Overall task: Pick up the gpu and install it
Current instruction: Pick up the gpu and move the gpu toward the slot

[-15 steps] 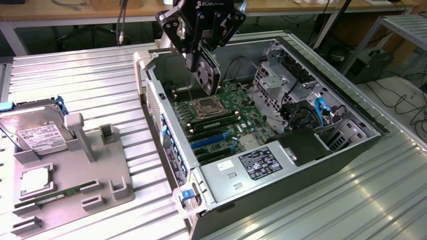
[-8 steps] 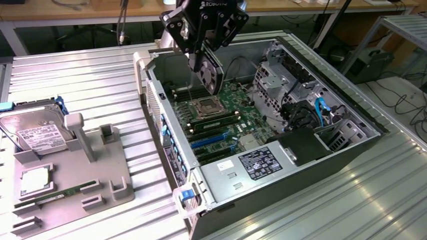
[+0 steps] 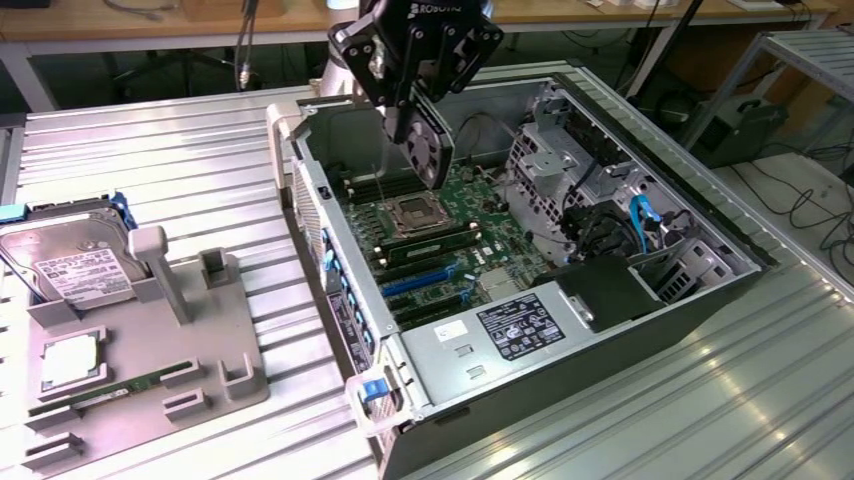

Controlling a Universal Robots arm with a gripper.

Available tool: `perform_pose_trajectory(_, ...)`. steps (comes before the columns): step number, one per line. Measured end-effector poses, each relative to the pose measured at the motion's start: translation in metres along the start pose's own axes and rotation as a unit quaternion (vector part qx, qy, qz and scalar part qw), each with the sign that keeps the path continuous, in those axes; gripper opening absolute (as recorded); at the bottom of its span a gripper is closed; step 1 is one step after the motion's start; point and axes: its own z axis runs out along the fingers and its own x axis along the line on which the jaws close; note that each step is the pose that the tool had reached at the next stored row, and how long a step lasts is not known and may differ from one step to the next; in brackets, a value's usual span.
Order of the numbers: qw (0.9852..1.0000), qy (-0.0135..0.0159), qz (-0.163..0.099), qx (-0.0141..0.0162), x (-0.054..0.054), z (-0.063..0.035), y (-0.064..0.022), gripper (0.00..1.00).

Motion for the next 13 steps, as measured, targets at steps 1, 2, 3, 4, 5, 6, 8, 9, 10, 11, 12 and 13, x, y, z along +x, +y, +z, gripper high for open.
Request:
perform_pose_trajectory(1,1.0,0.0,0.0,0.0,-0.001,0.0001,-0.0001,0.27)
perform_pose_trajectory(2,1.0,0.0,0.0,0.0,-0.002,0.0001,-0.0001,0.27)
perform_pose_trajectory(3,1.0,0.0,0.0,0.0,-0.003,0.0002,-0.0002,0.27)
perform_pose_trajectory(4,1.0,0.0,0.0,0.0,-0.004,0.0002,-0.0003,0.27)
perform_pose_trajectory(5,1.0,0.0,0.0,0.0,-0.005,0.0003,-0.0004,0.27)
perform_pose_trajectory(6,1.0,0.0,0.0,0.0,-0.006,0.0004,-0.0004,0.27)
perform_pose_trajectory(8,1.0,0.0,0.0,0.0,-0.008,0.0004,-0.0006,0.27)
perform_pose_trajectory(9,1.0,0.0,0.0,0.0001,-0.009,0.0004,-0.0006,0.27)
perform_pose_trajectory(10,1.0,0.0,0.0,0.0,-0.01,0.0005,-0.0007,0.27)
perform_pose_trajectory(11,1.0,0.0,0.0,0.0,-0.011,0.0005,-0.0008,0.27)
perform_pose_trajectory(12,1.0,0.0,0.0,0.0,-0.012,0.0006,-0.0009,0.27)
perform_pose_trajectory(13,1.0,0.0,0.0,0.0,-0.014,0.0006,-0.001,0.27)
